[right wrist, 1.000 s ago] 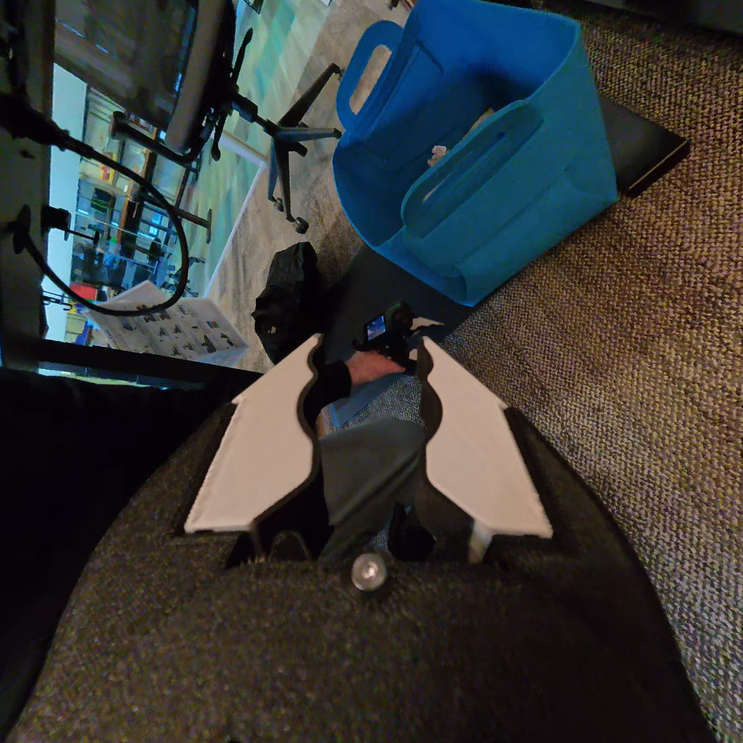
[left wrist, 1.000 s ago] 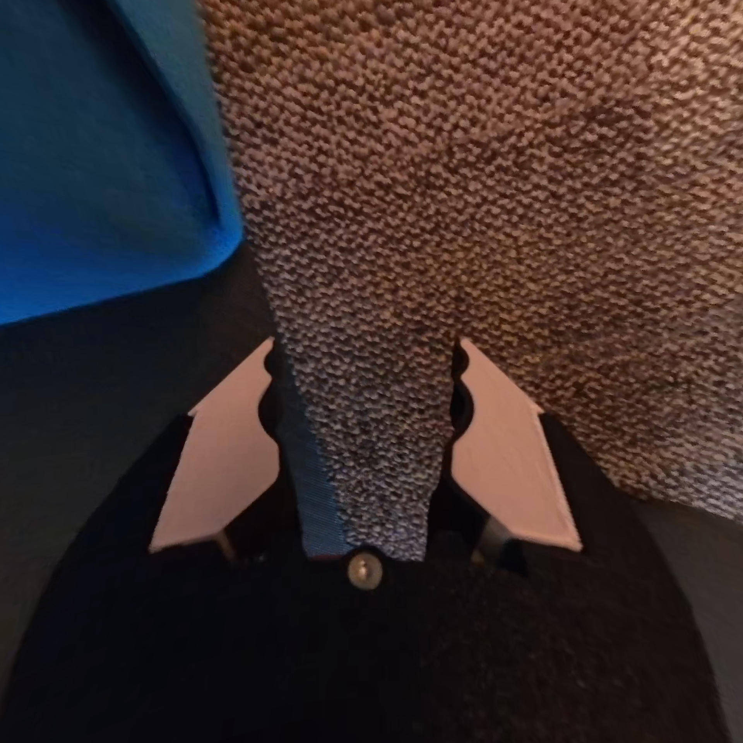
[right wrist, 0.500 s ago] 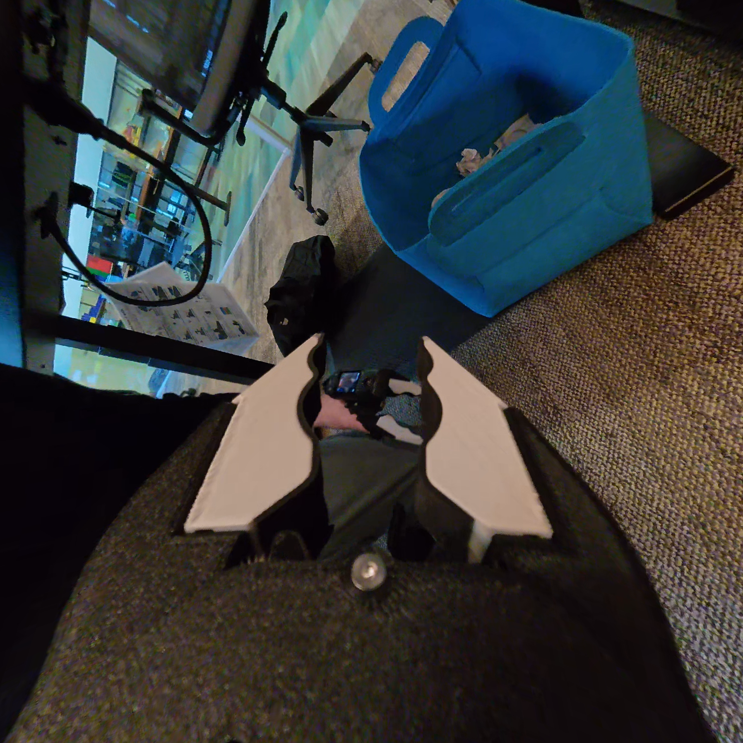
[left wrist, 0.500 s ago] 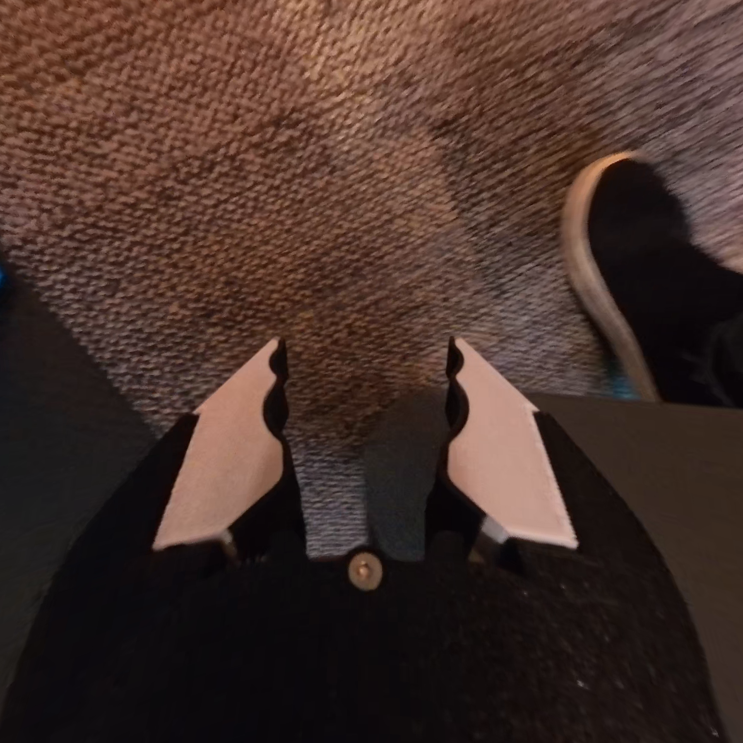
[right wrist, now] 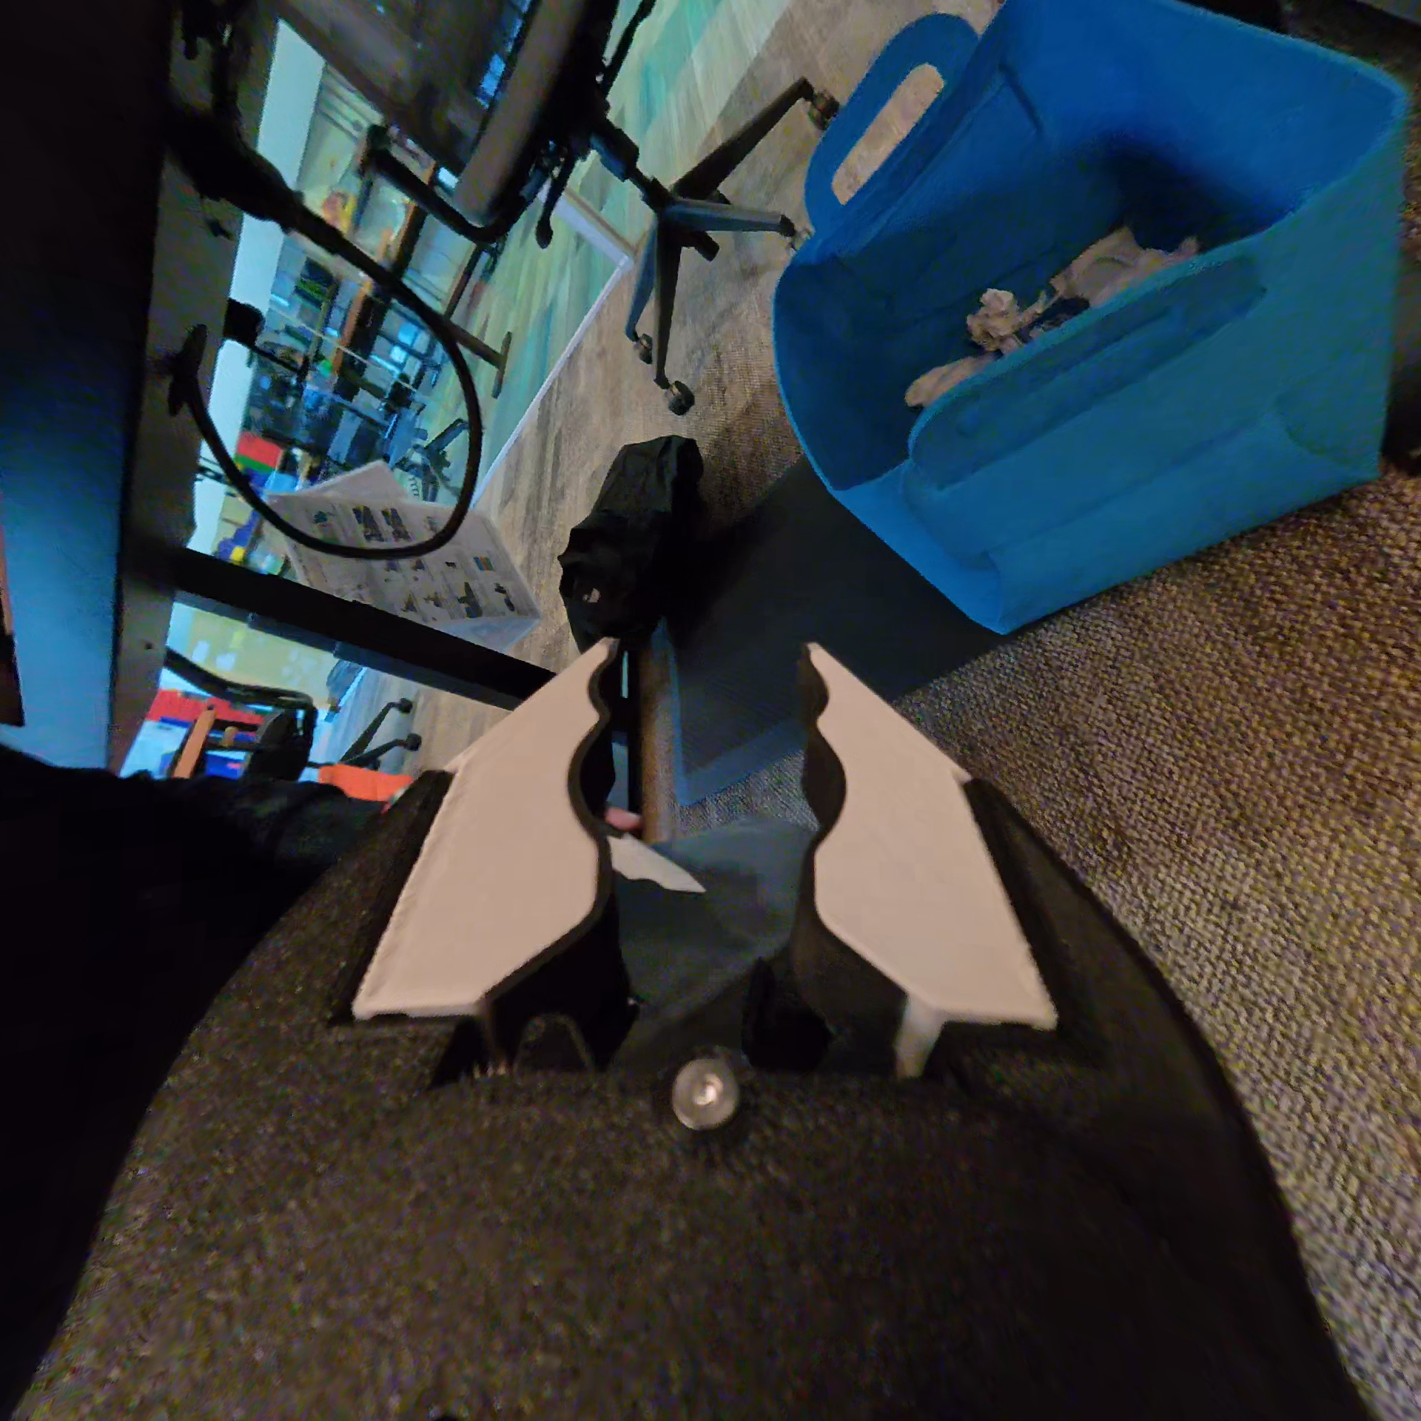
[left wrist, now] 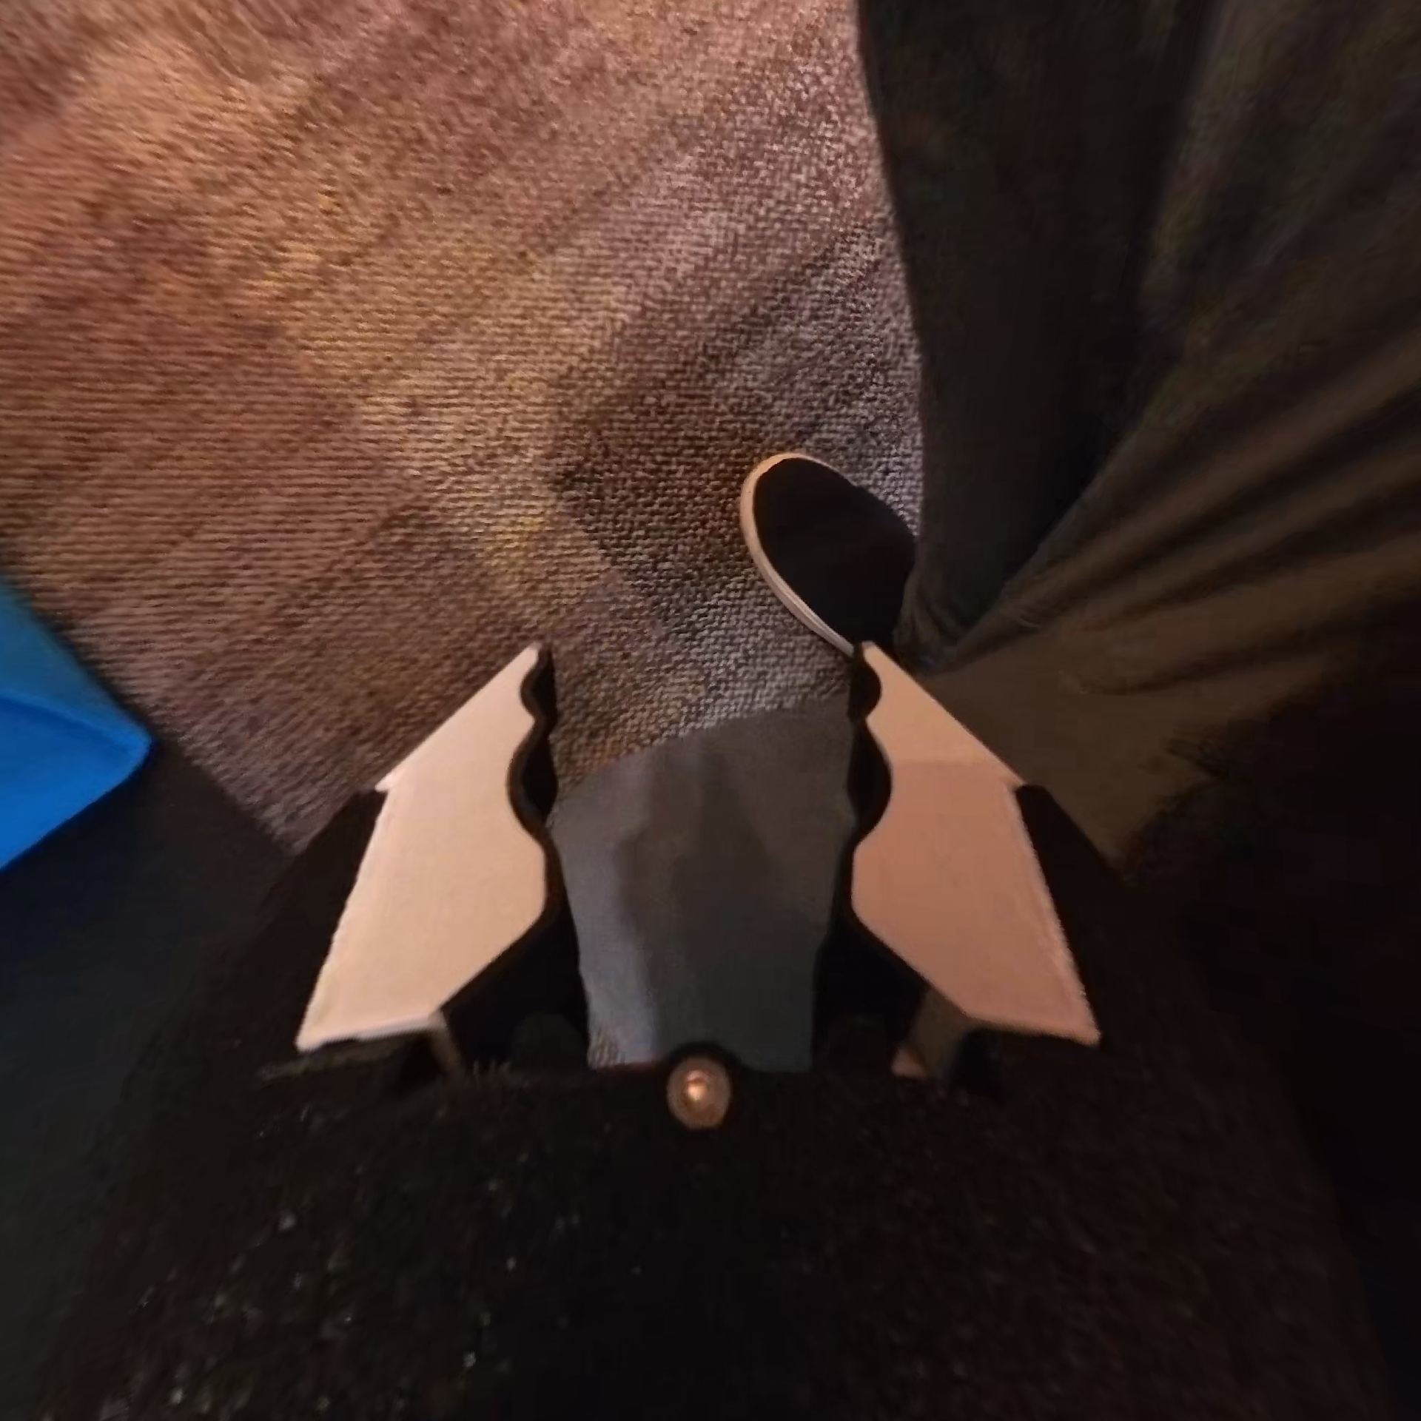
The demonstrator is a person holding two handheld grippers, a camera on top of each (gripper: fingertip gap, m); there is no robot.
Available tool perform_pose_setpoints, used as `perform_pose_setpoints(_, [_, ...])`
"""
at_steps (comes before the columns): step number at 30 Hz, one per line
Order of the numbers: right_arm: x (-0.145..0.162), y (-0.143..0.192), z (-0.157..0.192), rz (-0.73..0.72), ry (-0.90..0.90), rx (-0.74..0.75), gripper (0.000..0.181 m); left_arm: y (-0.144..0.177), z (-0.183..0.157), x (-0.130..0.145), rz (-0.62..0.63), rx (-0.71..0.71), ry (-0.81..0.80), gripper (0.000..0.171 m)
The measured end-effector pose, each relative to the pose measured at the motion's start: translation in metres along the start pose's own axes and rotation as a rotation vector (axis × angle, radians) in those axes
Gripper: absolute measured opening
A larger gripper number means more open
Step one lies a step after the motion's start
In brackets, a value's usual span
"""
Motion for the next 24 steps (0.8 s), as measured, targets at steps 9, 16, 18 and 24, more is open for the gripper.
perform_pose_setpoints(9, [-0.032, -0.048, 0.014, 0.008, 0.054, -0.091, 0.044, 0.213, -0.001, -0.117, -0.033, -0.242, -0.095, 0.065])
perform_pose_setpoints(16, [-0.034, -0.060, 0.021, -0.013, 0.041, -0.098, 0.044, 0.284, -0.037, -0.153, 0.042, -0.168, -0.419, 0.047])
perform_pose_setpoints(18, [-0.032, -0.061, 0.025, -0.017, 0.033, -0.102, 0.044, 0.290, -0.041, -0.149, 0.085, -0.083, -0.474, 0.045])
perform_pose_setpoints(24, [-0.026, -0.062, 0.047, -0.050, 0.035, -0.119, 0.044, 0.262, -0.065, -0.117, 0.319, 0.188, -0.390, 0.046])
Point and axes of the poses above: each gripper's, where its closed fingertips meet, y back along the fingers, x out of its underside, z = x × y across the jaws, the point moved 9 cm from there along y, back along the fingers, and after that the axes turned 8 degrees about -y, right-handed, at the moved point
